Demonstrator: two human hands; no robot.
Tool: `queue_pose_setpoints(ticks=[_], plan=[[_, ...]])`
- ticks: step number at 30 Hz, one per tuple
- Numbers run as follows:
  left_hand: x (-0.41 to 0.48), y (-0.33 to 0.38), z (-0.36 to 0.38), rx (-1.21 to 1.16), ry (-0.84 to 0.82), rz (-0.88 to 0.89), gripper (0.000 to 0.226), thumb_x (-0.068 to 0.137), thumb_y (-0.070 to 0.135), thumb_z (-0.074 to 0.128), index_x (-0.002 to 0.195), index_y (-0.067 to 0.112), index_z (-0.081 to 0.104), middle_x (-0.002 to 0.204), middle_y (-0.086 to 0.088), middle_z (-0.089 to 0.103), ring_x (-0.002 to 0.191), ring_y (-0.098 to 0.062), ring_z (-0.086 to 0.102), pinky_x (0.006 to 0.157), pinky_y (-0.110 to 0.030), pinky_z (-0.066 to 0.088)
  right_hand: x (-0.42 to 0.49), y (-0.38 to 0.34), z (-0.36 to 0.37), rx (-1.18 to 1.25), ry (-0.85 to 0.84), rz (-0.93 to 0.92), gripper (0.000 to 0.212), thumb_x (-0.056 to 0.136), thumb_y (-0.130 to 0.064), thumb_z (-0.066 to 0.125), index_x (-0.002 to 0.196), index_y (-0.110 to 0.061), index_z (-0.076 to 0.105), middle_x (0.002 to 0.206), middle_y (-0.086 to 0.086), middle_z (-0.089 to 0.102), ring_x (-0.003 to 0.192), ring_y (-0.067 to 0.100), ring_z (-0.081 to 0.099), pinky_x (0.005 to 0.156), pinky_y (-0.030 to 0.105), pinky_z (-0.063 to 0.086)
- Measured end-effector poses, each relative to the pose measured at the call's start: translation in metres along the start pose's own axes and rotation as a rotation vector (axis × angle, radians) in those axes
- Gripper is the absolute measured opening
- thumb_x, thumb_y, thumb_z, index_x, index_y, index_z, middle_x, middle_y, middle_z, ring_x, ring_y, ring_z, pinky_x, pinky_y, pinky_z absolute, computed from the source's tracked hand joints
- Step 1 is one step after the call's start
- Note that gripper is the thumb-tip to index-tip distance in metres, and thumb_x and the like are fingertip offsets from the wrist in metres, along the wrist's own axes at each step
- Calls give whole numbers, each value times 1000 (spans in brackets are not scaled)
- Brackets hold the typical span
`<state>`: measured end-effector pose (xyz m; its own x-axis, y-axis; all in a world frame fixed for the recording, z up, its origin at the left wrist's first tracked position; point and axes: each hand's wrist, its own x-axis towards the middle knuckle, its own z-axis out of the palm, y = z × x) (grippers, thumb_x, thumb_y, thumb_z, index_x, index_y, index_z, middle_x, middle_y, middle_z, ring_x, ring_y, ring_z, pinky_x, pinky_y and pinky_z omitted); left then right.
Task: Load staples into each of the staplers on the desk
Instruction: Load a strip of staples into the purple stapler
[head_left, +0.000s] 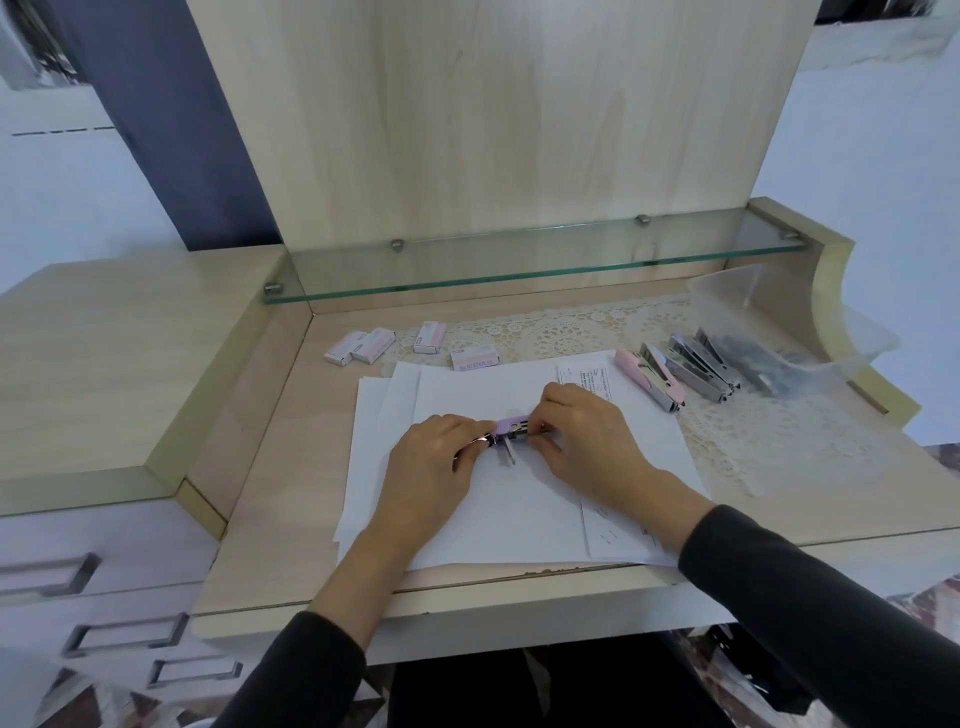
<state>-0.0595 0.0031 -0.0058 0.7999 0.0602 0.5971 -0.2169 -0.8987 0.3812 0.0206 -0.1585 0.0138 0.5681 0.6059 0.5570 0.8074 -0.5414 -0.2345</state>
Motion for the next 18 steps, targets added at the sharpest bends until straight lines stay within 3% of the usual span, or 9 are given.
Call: queue_pose_setpoints(ticks=[4, 7, 10, 12, 15, 18], plan=[[2, -1, -1, 31, -1, -10, 27, 80, 25, 49, 90, 13, 72, 80, 0, 72, 73, -14, 62, 70, -26, 39, -2, 0, -4, 107, -97, 51, 8, 68, 1, 69, 68, -5, 63, 71, 8, 59, 63, 26, 56, 55, 23, 36], [2, -3, -1, 46, 11, -12, 27, 80, 25, 50, 89, 13, 72, 80, 0, 72, 72, -16, 64, 71, -28, 41, -5, 3, -14, 221, -148, 120, 2, 77, -3, 63, 76, -6, 63, 81, 6, 57, 70, 18, 49, 63, 28, 40], [2, -3, -2, 77, 18, -10, 27, 79, 28, 51, 88, 16, 72, 81, 1, 71, 71, -18, 64, 70, -35, 46, -5, 9, -30, 283, -93, 163, 12, 79, -8, 64, 74, -16, 58, 80, -3, 54, 66, 11, 48, 67, 22, 39], [3, -2, -3, 125, 21, -31, 27, 76, 34, 52, 86, 21, 73, 81, 5, 70, 74, -12, 57, 74, -30, 37, -2, 18, -43, 290, -66, 241, 16, 79, -9, 65, 73, -20, 55, 75, -6, 57, 63, 8, 50, 73, 22, 36], [4, -3, -3, 159, -6, -50, 25, 72, 37, 59, 87, 23, 73, 78, 5, 70, 69, -16, 59, 73, -28, 36, 2, 38, -67, 285, -20, 378, 9, 80, -10, 65, 77, -16, 59, 69, -10, 56, 60, 6, 50, 64, 23, 39], [4, -3, -5, 147, -30, -47, 26, 71, 35, 59, 89, 22, 73, 77, 4, 70, 66, -19, 61, 69, -33, 41, 4, 68, -90, 216, 98, 535, 14, 79, -12, 66, 92, -7, 65, 75, 0, 60, 63, 15, 51, 67, 27, 45]])
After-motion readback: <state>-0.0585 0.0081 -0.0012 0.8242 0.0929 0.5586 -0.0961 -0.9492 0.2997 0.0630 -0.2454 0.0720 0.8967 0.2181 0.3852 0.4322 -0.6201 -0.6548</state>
